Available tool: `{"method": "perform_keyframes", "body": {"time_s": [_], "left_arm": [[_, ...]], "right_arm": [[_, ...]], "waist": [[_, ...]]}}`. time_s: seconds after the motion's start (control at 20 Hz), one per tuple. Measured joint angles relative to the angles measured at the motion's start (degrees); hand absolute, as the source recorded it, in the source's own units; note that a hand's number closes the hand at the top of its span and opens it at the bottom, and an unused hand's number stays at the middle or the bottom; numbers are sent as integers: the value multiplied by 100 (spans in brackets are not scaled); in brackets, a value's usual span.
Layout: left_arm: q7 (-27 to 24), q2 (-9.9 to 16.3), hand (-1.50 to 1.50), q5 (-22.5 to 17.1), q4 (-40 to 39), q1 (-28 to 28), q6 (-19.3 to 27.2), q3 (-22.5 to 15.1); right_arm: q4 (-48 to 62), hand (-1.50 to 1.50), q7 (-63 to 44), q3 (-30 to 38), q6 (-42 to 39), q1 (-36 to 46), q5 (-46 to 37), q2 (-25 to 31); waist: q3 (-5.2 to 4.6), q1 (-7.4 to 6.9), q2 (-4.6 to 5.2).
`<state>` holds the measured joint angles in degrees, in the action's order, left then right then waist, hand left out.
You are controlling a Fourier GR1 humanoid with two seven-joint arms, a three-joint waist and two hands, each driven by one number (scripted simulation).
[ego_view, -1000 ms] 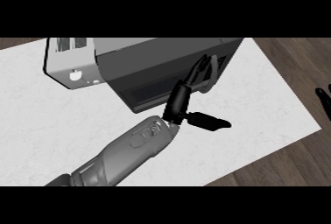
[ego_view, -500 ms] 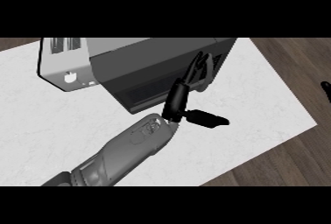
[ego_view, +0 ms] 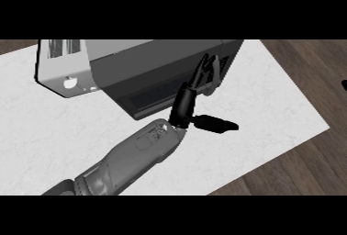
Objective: Pick up the milk, place it into the microwave and close the microwave
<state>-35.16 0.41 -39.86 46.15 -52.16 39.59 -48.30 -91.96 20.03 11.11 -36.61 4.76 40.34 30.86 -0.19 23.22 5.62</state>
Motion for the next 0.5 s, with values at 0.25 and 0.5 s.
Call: {"method": "perform_keyframes", "body": {"time_s": [0.25, 0.5], "left_arm": [[-176, 1, -150, -135, -54, -16, 6, -48], [-320, 0, -150, -277, -92, -31, 7, -90]], "right_arm": [[24, -150, -78, 14, -22, 84, 108, 74], [62, -150, -163, 23, -56, 166, 212, 158]], "waist": [[1, 27, 10], [4, 52, 20]]}}
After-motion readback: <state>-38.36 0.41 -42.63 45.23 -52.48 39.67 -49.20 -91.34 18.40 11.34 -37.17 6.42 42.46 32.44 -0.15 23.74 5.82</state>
